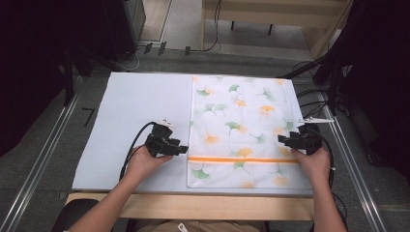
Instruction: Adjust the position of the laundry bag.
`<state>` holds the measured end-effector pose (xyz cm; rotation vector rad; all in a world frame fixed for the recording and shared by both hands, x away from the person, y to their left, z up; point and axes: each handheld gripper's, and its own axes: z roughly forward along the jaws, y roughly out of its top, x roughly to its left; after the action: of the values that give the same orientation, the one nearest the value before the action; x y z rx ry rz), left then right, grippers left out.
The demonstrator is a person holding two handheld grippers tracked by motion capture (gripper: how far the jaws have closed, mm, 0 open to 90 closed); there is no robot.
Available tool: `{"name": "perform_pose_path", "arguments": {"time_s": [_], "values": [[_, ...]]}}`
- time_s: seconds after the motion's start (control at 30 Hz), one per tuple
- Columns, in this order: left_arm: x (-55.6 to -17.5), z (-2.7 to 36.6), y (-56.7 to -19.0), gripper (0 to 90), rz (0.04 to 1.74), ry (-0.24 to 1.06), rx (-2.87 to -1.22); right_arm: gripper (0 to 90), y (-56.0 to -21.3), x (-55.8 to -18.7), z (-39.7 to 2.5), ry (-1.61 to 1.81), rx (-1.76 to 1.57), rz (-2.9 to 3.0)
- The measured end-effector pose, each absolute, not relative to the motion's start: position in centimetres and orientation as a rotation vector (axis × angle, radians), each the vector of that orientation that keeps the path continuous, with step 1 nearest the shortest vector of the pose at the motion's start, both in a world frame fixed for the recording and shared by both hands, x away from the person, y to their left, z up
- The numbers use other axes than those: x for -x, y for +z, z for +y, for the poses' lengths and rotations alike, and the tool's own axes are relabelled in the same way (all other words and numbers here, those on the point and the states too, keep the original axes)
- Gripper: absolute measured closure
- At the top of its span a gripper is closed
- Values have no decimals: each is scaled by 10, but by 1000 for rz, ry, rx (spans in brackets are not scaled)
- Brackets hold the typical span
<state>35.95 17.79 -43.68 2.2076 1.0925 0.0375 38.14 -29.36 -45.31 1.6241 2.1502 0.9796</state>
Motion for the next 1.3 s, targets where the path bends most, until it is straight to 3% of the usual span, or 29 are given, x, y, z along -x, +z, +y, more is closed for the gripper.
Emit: {"name": "perform_pose_path", "arguments": {"time_s": [0.57, 1.07, 1.3], "values": [[-365, 152, -452, 511, 1102, 52, -2247, 405, -465, -388, -320, 902, -1701, 2083], [-369, 148, -455, 616, 1125, 34, -2215, 416, -474, -392, -325, 837, -1720, 2076], [-371, 149, -456, 749, 1117, 64, -2228, 738, -473, -393, -322, 811, -1729, 2066]]}}
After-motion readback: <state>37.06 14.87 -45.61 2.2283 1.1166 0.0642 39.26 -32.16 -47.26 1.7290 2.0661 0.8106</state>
